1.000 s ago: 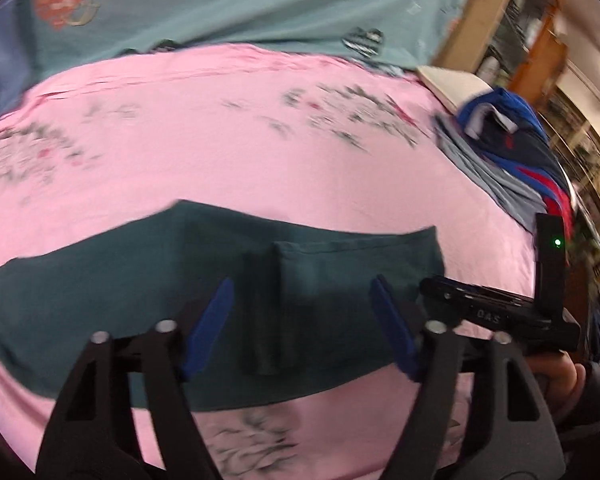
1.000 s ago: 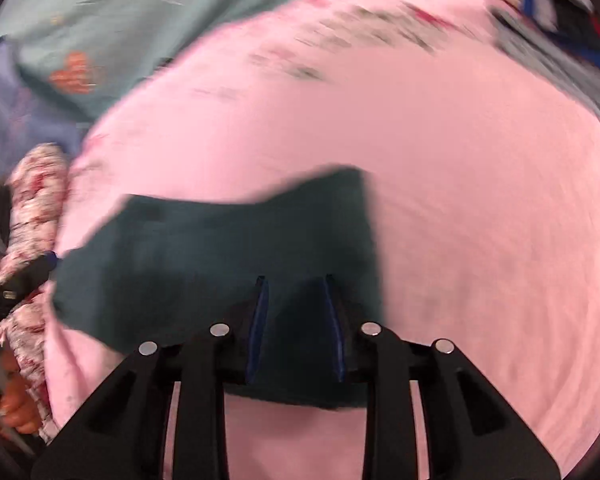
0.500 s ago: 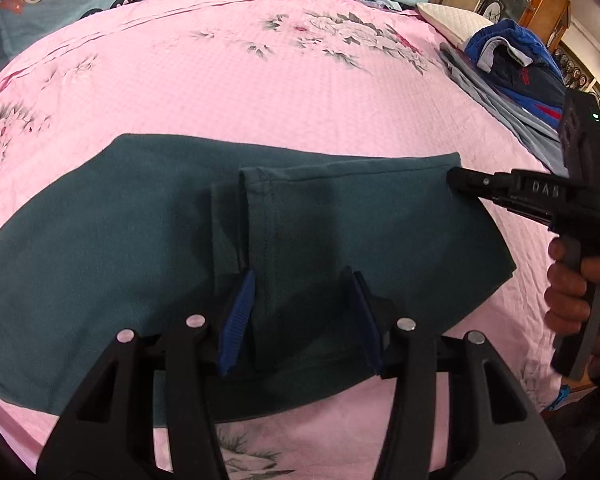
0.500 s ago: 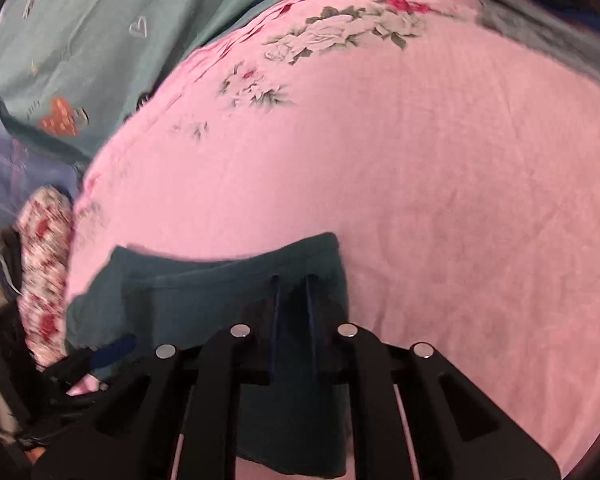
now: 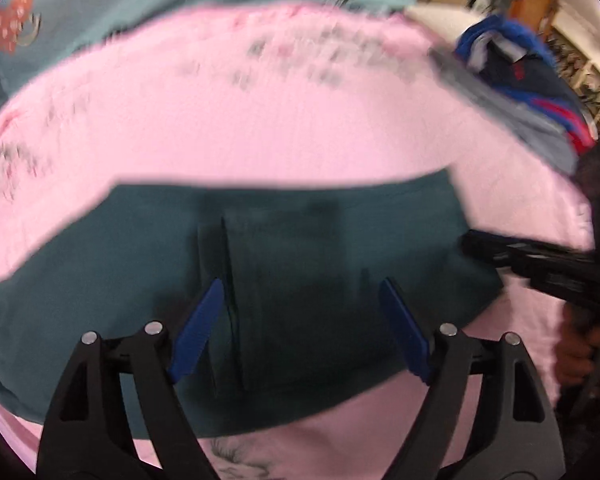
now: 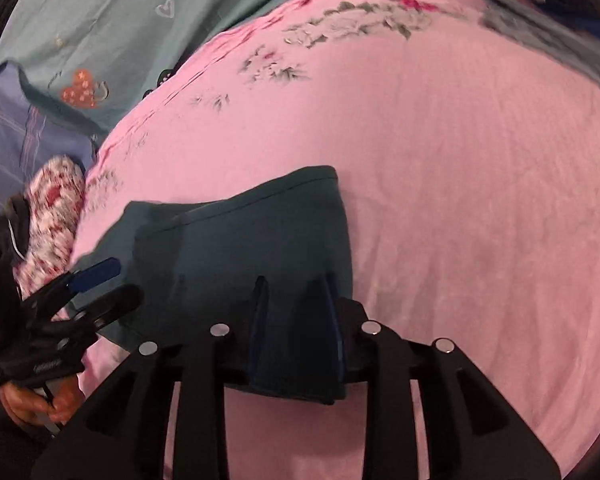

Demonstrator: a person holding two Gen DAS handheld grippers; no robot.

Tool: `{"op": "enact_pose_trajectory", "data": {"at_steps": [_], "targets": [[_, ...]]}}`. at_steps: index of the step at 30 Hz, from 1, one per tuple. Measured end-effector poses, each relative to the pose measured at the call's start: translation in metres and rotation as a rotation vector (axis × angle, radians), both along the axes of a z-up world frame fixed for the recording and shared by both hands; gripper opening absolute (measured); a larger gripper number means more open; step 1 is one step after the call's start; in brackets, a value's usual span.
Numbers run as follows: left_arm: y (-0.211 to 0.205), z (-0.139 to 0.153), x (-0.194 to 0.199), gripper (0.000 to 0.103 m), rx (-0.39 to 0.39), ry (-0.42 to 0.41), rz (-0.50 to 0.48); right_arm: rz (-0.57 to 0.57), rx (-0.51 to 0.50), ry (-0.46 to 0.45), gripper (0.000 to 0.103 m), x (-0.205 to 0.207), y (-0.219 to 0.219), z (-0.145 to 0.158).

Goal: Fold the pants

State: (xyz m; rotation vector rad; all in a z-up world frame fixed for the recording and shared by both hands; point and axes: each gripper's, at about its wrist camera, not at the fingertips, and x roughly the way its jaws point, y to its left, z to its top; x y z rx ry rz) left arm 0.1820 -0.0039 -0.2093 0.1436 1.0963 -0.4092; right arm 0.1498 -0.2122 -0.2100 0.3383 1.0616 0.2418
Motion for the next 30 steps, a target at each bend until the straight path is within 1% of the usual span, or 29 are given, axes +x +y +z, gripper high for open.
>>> {"op": "enact_pose_trajectory", "data": {"at_steps": [1,2,3,4,5,6,7,9,11,12,13,15,17,18,20,21,22,25,27,30], "targets": [[0.001,-0.009,0.001,0.082,0.024,-0.002,-0.001,0.010,-0.032,0.002,0.029,0.000,0.004,-0.001],[-0.001,-0.008,0.001,0.082,0.056,-0.017,-0.016,0.016,-0.063,-0.010,0.029,-0.001,0.008,-0.001],[0.000,-0.005,0.001,0.082,0.073,0.008,-0.022,0.022,-0.087,-0.027,0.030,-0.002,0.012,0.001],[0.005,0.002,0.001,0.082,0.054,0.012,-0.015,0.026,-0.102,-0.035,0.034,-0.003,0.015,0.001],[0.022,0.018,-0.001,0.084,0.016,-0.008,0.020,0.025,-0.116,-0.038,0.035,-0.003,0.018,0.001],[0.041,0.030,-0.001,0.090,0.004,-0.035,0.065,0.023,-0.135,-0.041,0.036,-0.002,0.020,0.001],[0.056,0.038,-0.001,0.092,0.004,-0.055,0.108,0.021,-0.152,-0.047,0.036,-0.003,0.022,0.002],[0.111,0.052,0.000,0.093,0.013,-0.079,0.234,0.030,-0.178,-0.058,0.043,-0.004,0.028,0.002],[0.177,0.056,-0.001,0.092,0.019,-0.069,0.378,0.048,-0.216,-0.068,0.055,-0.005,0.038,0.002],[0.207,0.054,-0.002,0.091,0.017,-0.054,0.444,0.055,-0.249,-0.070,0.057,-0.006,0.044,0.001],[0.246,0.050,-0.008,0.090,-0.003,-0.024,0.530,0.056,-0.266,-0.072,0.061,-0.006,0.048,0.001],[0.299,0.043,-0.017,0.086,-0.055,0.027,0.658,0.043,-0.276,-0.070,0.065,-0.005,0.051,0.001],[0.335,0.035,-0.027,0.082,-0.133,0.064,0.744,0.036,-0.273,-0.064,0.068,-0.003,0.052,0.000],[0.348,0.032,-0.032,0.077,-0.179,0.075,0.773,0.036,-0.274,-0.061,0.069,-0.003,0.053,0.000],[0.356,0.025,-0.036,0.068,-0.241,0.096,0.785,0.037,-0.285,-0.054,0.071,-0.002,0.055,0.000],[0.355,0.021,-0.038,0.064,-0.257,0.108,0.786,0.039,-0.290,-0.051,0.072,-0.001,0.057,0.000],[0.354,0.014,-0.038,0.063,-0.266,0.124,0.785,0.039,-0.295,-0.048,0.073,-0.001,0.058,0.000],[0.348,0.003,-0.036,0.063,-0.253,0.151,0.772,0.033,-0.295,-0.039,0.074,0.001,0.058,0.000],[0.344,0.001,-0.031,0.064,-0.220,0.140,0.765,0.030,-0.286,-0.033,0.074,0.002,0.057,0.000],[0.338,0.000,-0.029,0.067,-0.191,0.134,0.763,0.031,-0.291,-0.029,0.074,0.002,0.058,0.000]]}}
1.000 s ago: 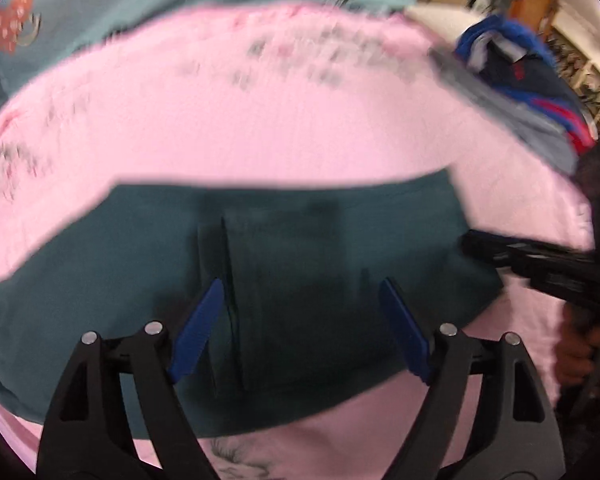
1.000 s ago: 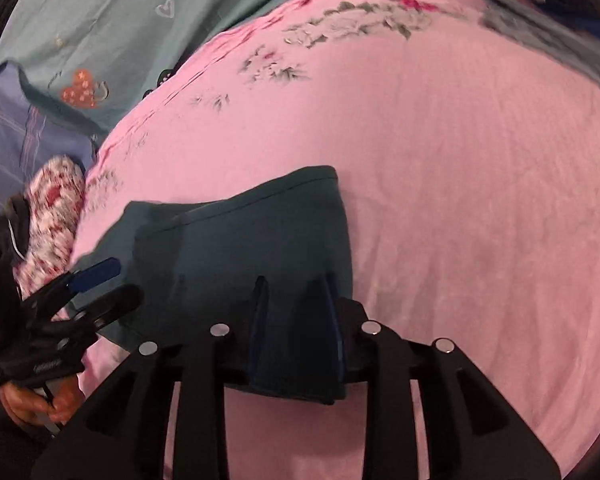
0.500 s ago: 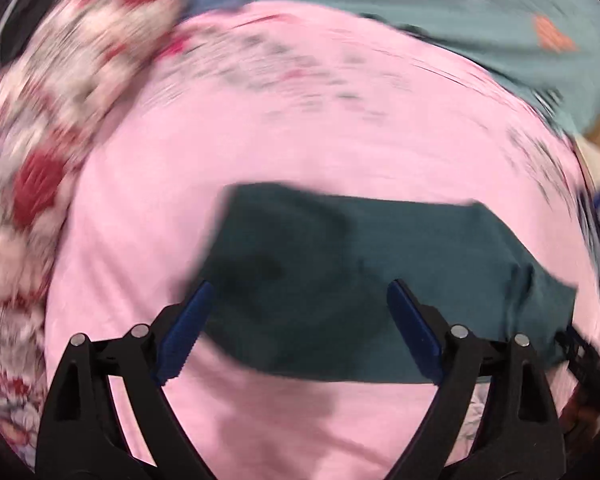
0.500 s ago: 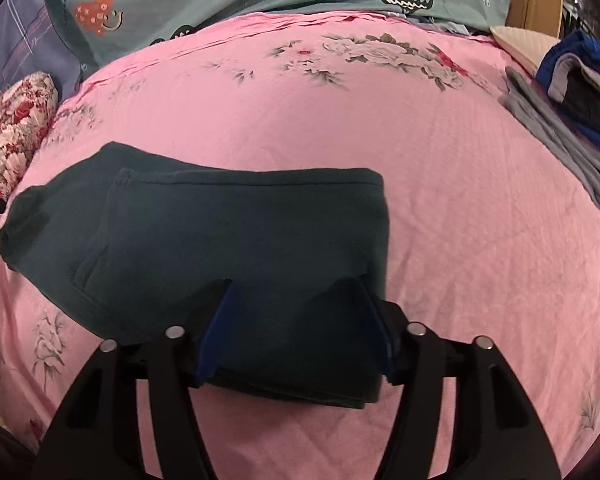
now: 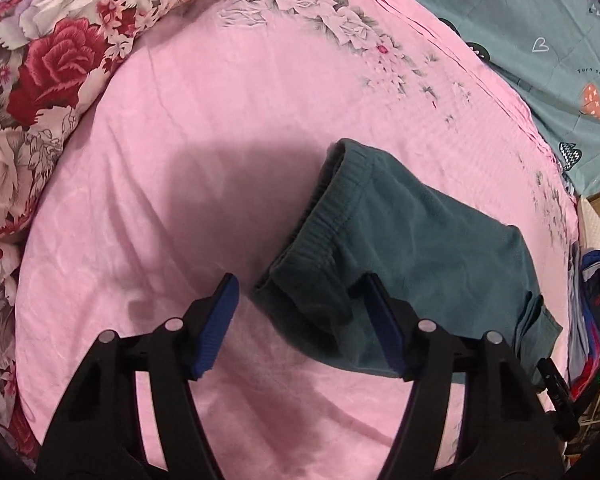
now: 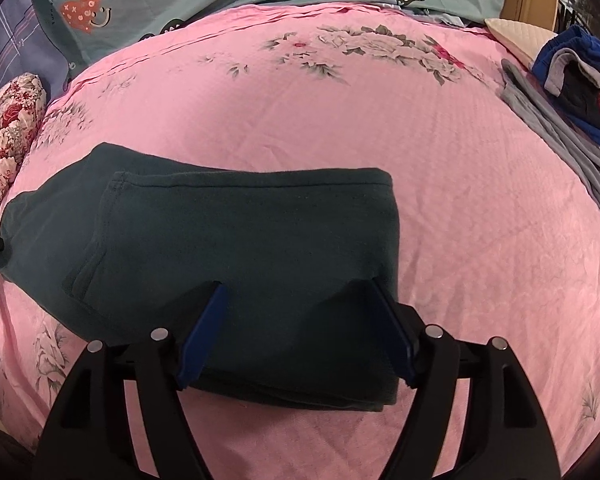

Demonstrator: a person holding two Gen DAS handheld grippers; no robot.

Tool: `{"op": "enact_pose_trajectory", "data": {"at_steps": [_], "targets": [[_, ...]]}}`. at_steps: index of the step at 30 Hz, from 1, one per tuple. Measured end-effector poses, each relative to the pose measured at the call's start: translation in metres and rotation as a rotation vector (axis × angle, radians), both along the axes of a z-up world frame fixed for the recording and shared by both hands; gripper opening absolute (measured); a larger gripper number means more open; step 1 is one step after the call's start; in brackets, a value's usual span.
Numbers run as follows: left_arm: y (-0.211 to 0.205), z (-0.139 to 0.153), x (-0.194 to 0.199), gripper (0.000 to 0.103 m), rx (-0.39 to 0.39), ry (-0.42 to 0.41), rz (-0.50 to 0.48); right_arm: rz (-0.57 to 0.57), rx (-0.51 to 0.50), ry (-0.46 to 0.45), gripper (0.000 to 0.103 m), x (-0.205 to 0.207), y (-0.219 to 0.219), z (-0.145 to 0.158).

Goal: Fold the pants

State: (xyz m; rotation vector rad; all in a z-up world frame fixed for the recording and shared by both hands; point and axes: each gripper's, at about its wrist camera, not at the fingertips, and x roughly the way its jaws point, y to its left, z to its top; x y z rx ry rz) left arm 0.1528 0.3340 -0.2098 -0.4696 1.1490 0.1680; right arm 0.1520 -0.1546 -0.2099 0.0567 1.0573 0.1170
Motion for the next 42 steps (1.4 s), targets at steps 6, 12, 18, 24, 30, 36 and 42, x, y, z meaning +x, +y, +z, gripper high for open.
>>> {"op": "enact_pose_trajectory", "data": {"at_steps": [6,12,18,24,30,36,42], "targets": [[-0.018,0.001,0.002,0.058,0.110,0.022,-0.043,0.000,-0.009,0.000,0.074,-0.001,0.002,0.000],[-0.026,0.001,0.000,0.041,0.155,0.031,-0.086,0.000,-0.015,-0.001,0.074,0.000,0.002,0.000],[-0.028,0.002,0.003,0.026,0.136,0.033,-0.105,0.001,-0.017,-0.001,0.075,0.001,0.002,0.000],[-0.031,0.009,0.000,0.023,0.126,-0.001,-0.107,0.002,-0.017,-0.005,0.075,0.000,0.002,0.000],[-0.027,0.017,-0.007,0.025,0.067,-0.046,-0.100,0.001,-0.016,-0.008,0.075,0.000,0.002,0.000],[-0.018,0.000,-0.009,0.043,0.039,0.008,-0.049,0.001,-0.013,-0.012,0.075,-0.002,0.002,0.001],[-0.015,0.001,-0.006,0.024,-0.059,-0.012,-0.033,0.002,-0.016,-0.012,0.075,-0.002,0.003,0.001]]}}
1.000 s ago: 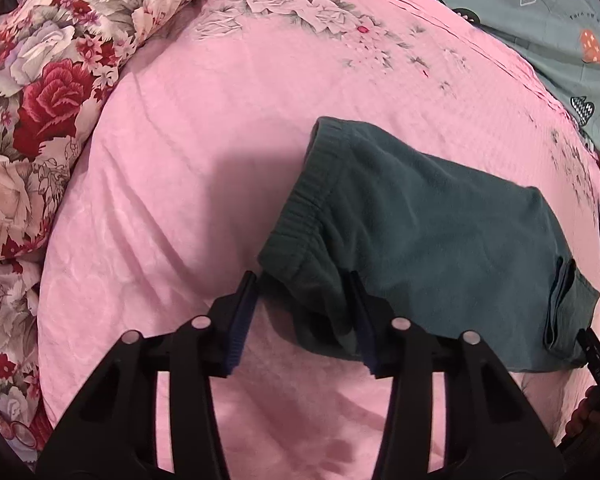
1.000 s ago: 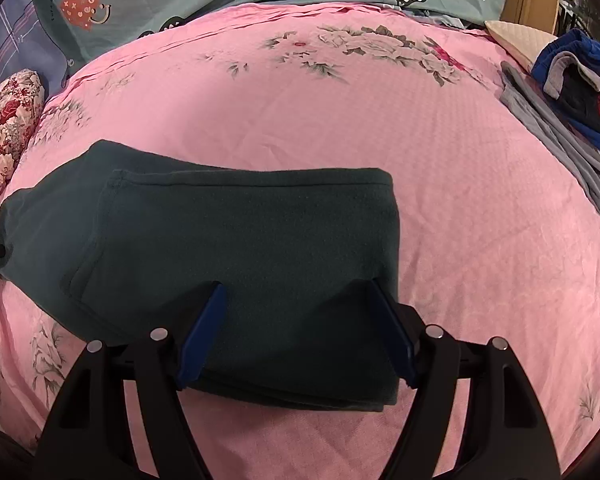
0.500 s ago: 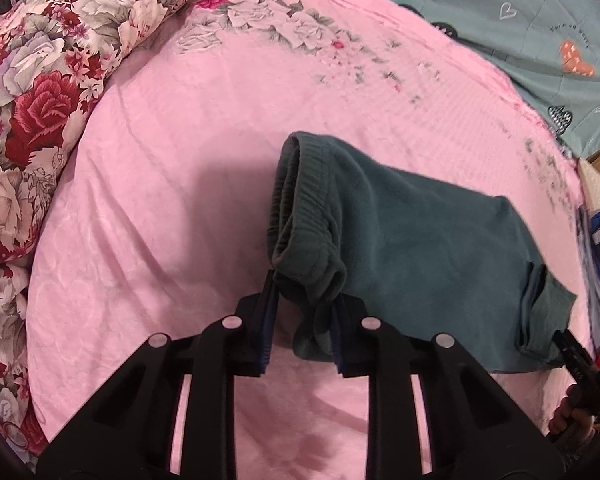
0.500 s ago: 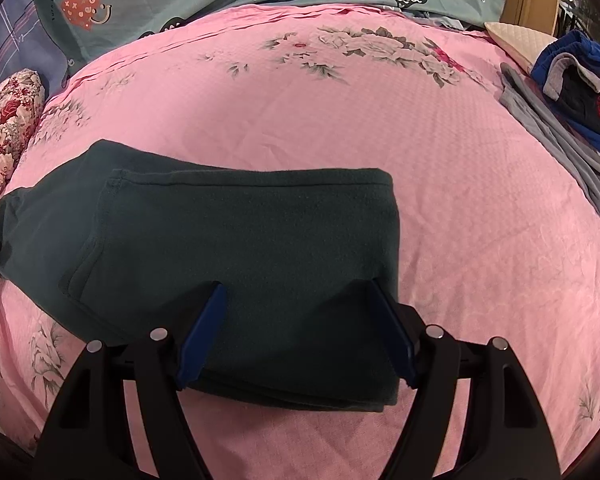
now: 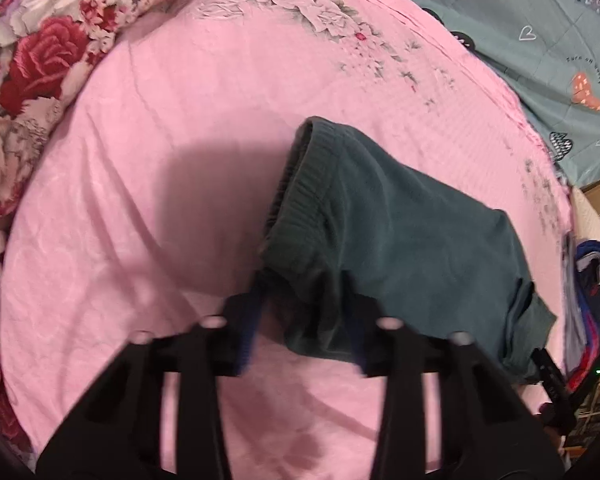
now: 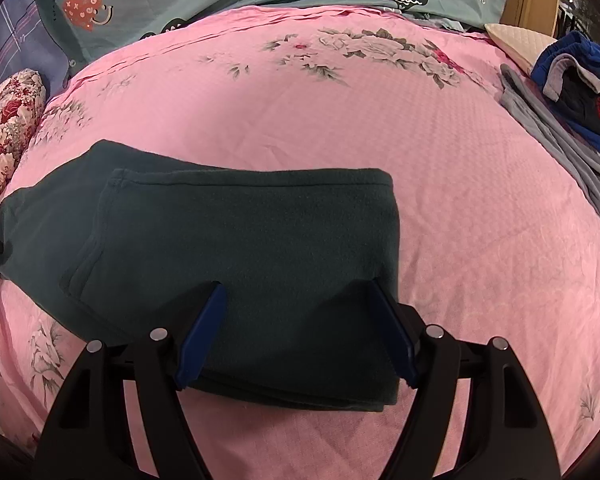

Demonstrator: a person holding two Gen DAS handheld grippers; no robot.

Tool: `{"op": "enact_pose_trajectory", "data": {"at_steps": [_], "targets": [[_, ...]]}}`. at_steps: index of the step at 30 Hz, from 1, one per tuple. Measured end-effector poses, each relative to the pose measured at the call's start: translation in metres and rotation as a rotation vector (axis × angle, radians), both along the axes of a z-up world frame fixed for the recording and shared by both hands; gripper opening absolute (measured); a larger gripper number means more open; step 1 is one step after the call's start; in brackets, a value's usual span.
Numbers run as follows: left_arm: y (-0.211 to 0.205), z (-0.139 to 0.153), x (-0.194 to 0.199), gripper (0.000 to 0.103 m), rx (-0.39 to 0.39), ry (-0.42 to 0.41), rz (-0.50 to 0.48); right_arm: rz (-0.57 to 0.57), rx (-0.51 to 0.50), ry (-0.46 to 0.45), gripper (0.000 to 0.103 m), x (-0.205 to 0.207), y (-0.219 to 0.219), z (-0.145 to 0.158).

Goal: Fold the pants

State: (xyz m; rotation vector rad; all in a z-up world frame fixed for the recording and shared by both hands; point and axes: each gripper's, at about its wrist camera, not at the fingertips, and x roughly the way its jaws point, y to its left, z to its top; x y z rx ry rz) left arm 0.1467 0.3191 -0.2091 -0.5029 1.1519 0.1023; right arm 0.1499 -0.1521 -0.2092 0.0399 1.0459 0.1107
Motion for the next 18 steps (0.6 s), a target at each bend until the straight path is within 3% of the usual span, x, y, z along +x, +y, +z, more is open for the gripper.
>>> {"op": "enact_pose_trajectory", "data": {"at_steps": [4,9,14,18], "targets": [[-0.005,0.007,-0.001,0.021,-0.002,-0.026,0.011,0.000,0.006,0.003,0.075,0.001,-0.001,0.000],[-0.017,0.030,0.004,0.020,-0.061,-0.076,0.000,0.000,0.033,0.003,0.075,0.001,-0.004,0.001],[-0.094,0.090,0.013,0.019,-0.151,-0.235,-0.193,-0.002,0.090,-0.005,0.075,-0.001,-0.012,0.003],[-0.185,0.111,0.019,0.019,-0.230,-0.295,-0.379,-0.080,0.310,0.017,0.074,-0.001,-0.043,0.012]]}}
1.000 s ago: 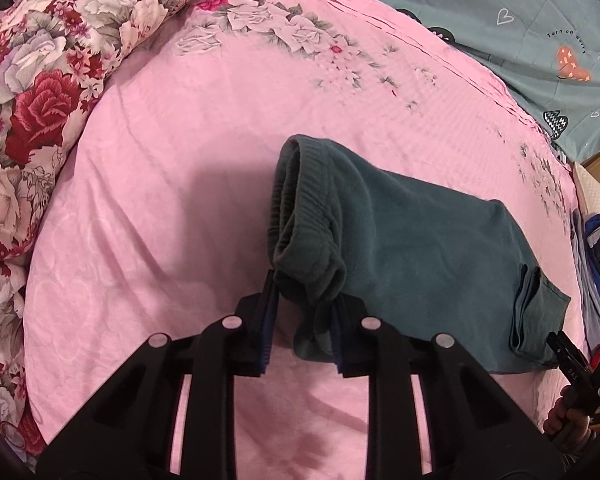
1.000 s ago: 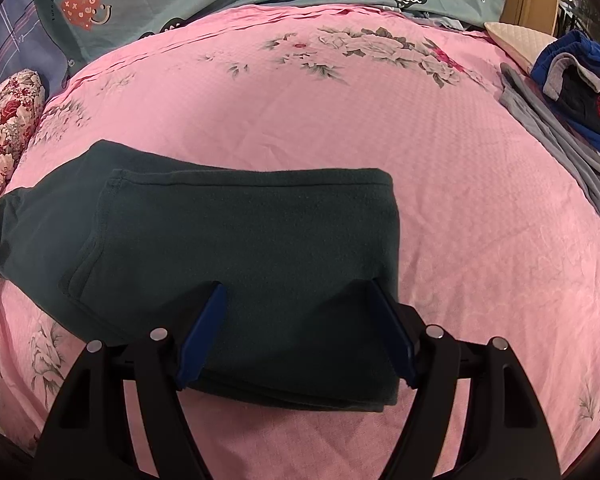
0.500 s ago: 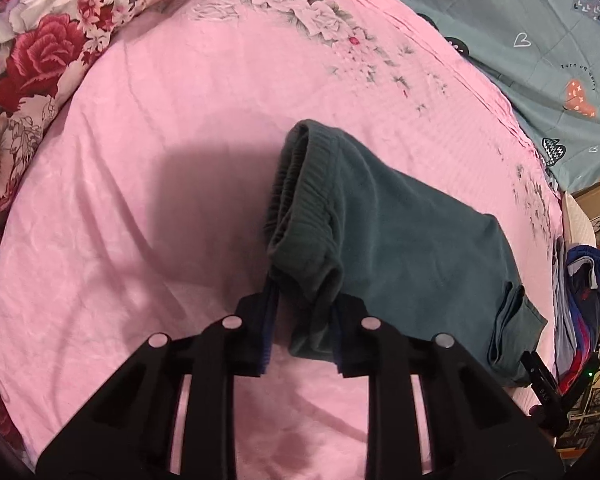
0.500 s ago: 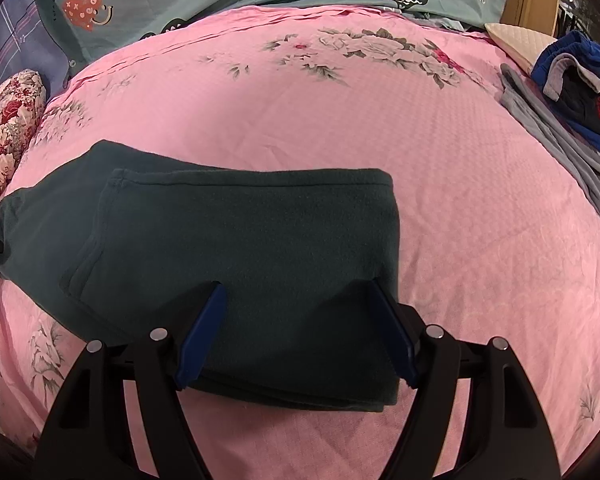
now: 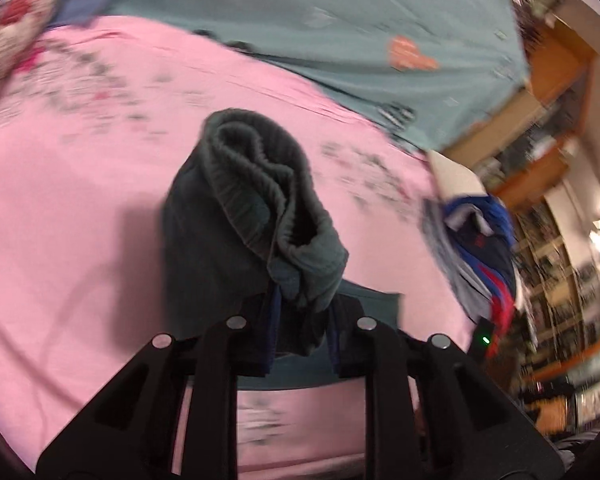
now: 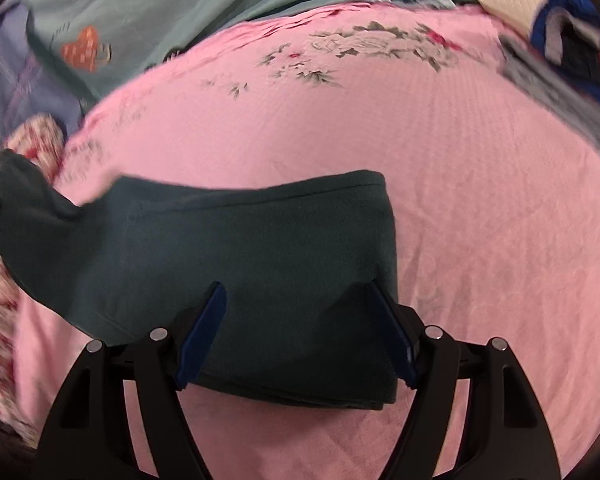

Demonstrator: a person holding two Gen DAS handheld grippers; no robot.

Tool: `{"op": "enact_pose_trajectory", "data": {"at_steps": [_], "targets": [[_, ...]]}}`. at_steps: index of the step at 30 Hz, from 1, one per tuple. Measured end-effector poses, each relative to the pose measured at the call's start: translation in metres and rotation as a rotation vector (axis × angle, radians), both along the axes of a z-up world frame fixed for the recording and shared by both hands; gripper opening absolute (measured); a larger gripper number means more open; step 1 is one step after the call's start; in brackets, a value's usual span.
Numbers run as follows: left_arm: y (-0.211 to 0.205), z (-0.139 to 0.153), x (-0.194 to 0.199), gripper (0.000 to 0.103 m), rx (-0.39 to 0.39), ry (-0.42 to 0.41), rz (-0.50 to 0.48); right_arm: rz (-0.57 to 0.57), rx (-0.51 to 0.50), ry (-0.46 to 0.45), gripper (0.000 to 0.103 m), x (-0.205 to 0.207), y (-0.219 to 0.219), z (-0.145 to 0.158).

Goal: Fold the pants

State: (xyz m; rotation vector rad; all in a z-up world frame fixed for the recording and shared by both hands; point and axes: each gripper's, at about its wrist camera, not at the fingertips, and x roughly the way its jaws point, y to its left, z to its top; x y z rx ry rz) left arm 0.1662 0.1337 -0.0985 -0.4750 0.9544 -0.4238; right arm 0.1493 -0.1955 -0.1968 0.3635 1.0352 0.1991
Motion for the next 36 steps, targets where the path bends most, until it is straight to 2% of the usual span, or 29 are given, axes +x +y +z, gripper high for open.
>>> {"op": "enact_pose_trajectory", "data": {"at_steps": [2,6,9,11,13,14,15,18,20,22,24,26,29,30,31,32,34,36], "targets": [[-0.057,-0.002,0.005,0.019,-0.024,0.002,-0.116,-0.041,0.050,0.002,0.074,-0.003,-0.015,0.006],[-0.142,-0.025,0.010,0.019,-0.009,0.041,-0.263,-0.115,0.077,-0.007,0.074,-0.017,-0.050,0.016],[-0.194,-0.055,0.017,0.019,0.044,0.092,-0.328,-0.152,0.063,0.002,0.074,-0.026,-0.071,0.014],[-0.221,-0.076,0.020,0.019,0.113,0.120,-0.360,-0.175,0.067,0.013,0.074,-0.032,-0.084,0.011],[-0.235,-0.091,0.020,0.025,0.181,0.160,-0.379,-0.195,0.075,0.021,0.074,-0.036,-0.093,0.009],[-0.236,-0.093,0.019,0.038,0.198,0.173,-0.380,-0.204,0.083,0.020,0.074,-0.037,-0.097,0.009],[-0.236,-0.089,0.016,0.057,0.198,0.169,-0.384,-0.209,0.090,0.016,0.074,-0.037,-0.099,0.010],[-0.218,-0.056,0.004,0.078,0.191,0.055,-0.357,-0.202,0.117,-0.010,0.074,-0.037,-0.100,0.019],[-0.195,-0.038,-0.004,0.086,0.204,0.004,-0.295,-0.174,0.157,-0.035,0.074,-0.034,-0.094,0.027],[-0.162,-0.033,-0.003,0.086,0.244,-0.016,-0.208,-0.113,0.196,-0.056,0.074,-0.027,-0.080,0.035],[-0.131,-0.044,0.003,0.086,0.288,0.013,-0.137,-0.049,0.179,-0.054,0.074,-0.019,-0.061,0.037],[-0.098,-0.068,0.010,0.085,0.310,0.098,-0.049,0.003,0.122,-0.034,0.074,-0.010,-0.042,0.034],[-0.070,-0.096,0.014,0.085,0.327,0.173,-0.006,-0.003,-0.063,0.053,0.071,0.004,-0.021,0.014],[-0.065,-0.105,0.013,0.085,0.352,0.189,0.003,-0.008,-0.064,0.082,0.063,0.006,-0.019,0.006],[-0.062,-0.112,0.012,0.085,0.362,0.201,0.004,-0.002,-0.017,0.104,0.037,0.007,-0.020,0.001],[-0.059,-0.118,0.010,0.084,0.370,0.215,0.005,-0.012,0.004,0.115,0.028,0.005,-0.022,0.000],[-0.055,-0.120,0.005,0.084,0.387,0.192,-0.001,-0.009,0.008,0.080,0.020,0.000,-0.022,0.012],[-0.054,-0.122,0.002,0.084,0.411,0.180,-0.016,-0.010,0.056,0.053,0.019,-0.007,-0.024,0.028]]}}
